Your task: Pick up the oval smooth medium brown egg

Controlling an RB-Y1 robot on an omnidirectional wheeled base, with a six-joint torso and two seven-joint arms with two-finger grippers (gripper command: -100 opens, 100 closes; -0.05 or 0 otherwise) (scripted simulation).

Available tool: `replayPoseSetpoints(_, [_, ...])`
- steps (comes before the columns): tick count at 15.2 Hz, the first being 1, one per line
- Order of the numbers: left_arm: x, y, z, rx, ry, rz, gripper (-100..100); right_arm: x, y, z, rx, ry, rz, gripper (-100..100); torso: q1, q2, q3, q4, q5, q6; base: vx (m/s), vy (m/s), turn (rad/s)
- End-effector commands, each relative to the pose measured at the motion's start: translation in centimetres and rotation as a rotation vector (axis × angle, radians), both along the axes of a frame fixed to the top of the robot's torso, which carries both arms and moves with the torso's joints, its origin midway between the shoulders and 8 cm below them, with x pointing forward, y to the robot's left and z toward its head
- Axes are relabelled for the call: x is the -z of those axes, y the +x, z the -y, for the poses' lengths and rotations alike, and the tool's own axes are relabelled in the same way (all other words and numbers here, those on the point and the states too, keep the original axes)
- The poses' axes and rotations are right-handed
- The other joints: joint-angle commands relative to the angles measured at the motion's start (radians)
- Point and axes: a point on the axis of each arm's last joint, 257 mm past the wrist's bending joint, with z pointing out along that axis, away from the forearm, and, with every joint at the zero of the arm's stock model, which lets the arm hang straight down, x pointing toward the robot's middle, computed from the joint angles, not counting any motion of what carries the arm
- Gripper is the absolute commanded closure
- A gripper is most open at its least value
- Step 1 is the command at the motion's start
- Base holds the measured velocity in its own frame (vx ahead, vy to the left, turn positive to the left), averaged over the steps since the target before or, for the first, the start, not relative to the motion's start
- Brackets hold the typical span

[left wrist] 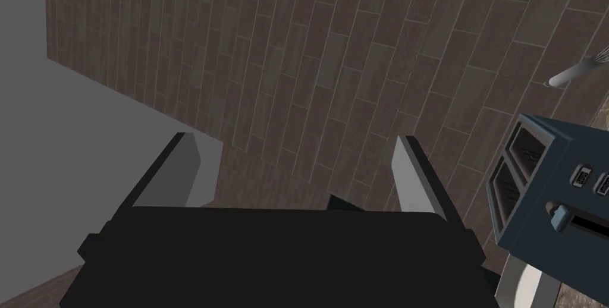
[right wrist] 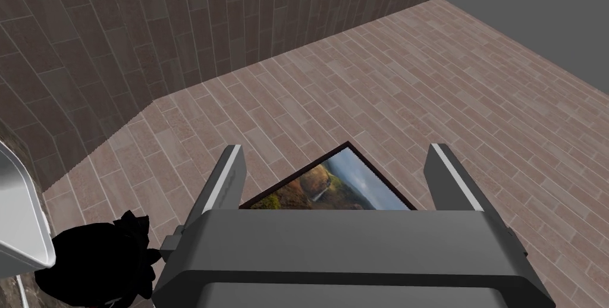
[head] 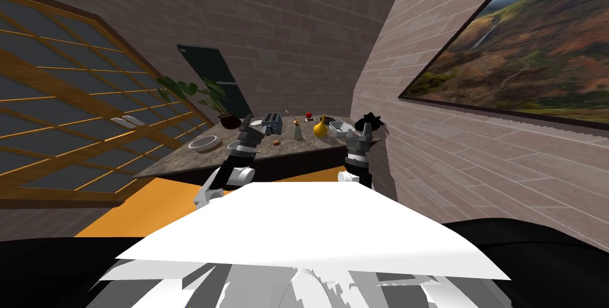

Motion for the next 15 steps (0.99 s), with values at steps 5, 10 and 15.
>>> replayPoseSetpoints(5, [3.3, 2.4, -1.0, 0.024, -0.026, -0.155, -100, 0.0, 0.0, 0.0, 0.000, 0.000, 0.000, 0, 0.000, 0.000, 0.000, 0.000, 0.000, 0.000, 0.003, -0.025, -0.045])
replayPoseSetpoints(10, [5.7, 3.9, -2.2, 0.030, -0.049, -0.264, -100, 0.0, 0.0, 0.0, 0.000, 0.000, 0.000, 0, 0.000, 0.000, 0.000, 0.000, 0.000, 0.000, 0.001, -0.026, -0.048])
replayPoseSetpoints(15, [8.2, 5.3, -3.5, 0.026, -0.079, -0.377, -100, 0.0, 0.0, 0.0, 0.000, 0.000, 0.000, 0, 0.000, 0.000, 0.000, 0.000, 0.000, 0.000, 0.001, -0.029, -0.044])
